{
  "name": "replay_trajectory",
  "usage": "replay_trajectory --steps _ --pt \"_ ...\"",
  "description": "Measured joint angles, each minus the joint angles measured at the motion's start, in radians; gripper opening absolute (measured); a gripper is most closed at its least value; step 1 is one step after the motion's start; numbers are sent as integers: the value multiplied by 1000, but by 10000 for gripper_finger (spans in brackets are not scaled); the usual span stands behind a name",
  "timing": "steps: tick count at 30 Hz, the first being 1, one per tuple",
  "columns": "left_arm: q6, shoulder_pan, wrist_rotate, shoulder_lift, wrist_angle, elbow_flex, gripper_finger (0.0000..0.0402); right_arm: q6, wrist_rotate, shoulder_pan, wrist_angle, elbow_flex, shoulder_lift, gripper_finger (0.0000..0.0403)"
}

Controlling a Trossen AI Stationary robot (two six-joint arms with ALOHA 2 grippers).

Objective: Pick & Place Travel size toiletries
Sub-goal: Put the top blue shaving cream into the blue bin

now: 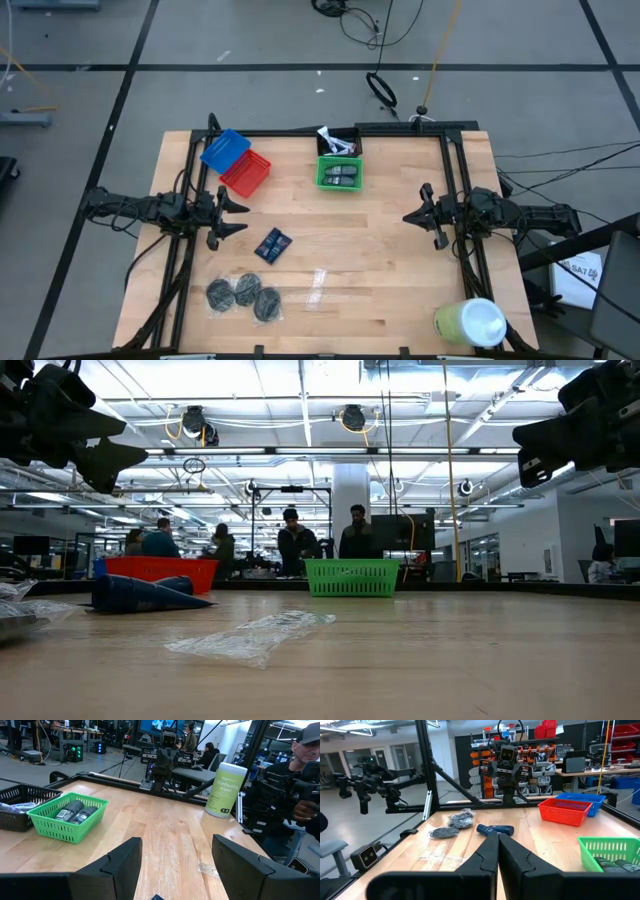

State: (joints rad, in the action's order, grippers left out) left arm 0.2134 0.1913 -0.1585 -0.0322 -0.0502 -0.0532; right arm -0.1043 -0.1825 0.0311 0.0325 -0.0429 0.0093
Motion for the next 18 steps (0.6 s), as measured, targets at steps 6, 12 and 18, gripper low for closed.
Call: replay_trajectory --steps 6,12,18 --pt "0 0 0 0 0 0 237 19 0 0 6 0 0 0" --pt "0 0 0 0 0 0 237 -6 -1 0 7 0 0 0" --pt "0 0 0 0 0 0 237 -22 -1 0 7 0 0 0"
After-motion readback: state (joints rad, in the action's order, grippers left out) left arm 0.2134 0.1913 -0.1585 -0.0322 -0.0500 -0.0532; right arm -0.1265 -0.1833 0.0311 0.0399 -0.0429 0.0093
